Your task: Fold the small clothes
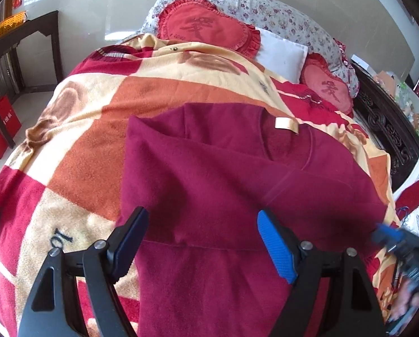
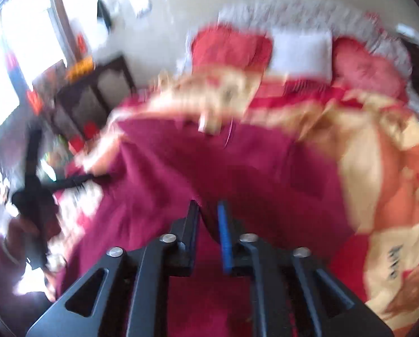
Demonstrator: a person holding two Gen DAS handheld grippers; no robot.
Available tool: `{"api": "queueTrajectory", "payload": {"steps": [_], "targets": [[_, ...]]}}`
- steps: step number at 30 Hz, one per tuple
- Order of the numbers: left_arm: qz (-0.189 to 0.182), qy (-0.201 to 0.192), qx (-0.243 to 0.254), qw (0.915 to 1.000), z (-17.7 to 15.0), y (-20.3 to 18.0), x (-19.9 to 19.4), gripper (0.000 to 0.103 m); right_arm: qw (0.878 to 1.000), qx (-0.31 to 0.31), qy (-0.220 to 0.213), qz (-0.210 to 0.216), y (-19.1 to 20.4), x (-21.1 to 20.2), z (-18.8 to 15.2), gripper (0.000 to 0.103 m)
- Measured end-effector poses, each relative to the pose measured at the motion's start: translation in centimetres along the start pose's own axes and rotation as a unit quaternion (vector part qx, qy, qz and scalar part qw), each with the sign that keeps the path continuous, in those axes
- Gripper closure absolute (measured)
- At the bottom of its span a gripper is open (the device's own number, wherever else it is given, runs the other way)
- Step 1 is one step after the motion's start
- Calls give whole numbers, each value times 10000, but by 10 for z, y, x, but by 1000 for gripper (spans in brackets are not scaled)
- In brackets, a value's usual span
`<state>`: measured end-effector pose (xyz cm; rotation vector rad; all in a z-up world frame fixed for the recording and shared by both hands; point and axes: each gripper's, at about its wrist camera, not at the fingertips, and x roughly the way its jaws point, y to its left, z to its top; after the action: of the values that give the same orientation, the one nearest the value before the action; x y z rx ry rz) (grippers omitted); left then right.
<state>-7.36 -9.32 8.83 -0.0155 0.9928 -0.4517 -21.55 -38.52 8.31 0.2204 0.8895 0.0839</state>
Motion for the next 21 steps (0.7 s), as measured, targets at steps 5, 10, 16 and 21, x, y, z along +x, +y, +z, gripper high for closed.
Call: {"api": "queueTrajectory", "payload": {"steps": [5,10,16,21], "targets": [[-331,-18,9,9995,3,-11,7,13,9989,361,304,41,-5,15,-27,86],[-193,244,277,9991,2,-33,32,13,9974,717,-34,-44,-23,-13,-33,83],[174,729,1043,9917,-2,-64,72,69,9926,1212,-68,-64,-48,-34,-55,83],[-212,584,914,9939,10,-63,50,90,9899,1406,-127,-155,-59,-40,-65,83]]}}
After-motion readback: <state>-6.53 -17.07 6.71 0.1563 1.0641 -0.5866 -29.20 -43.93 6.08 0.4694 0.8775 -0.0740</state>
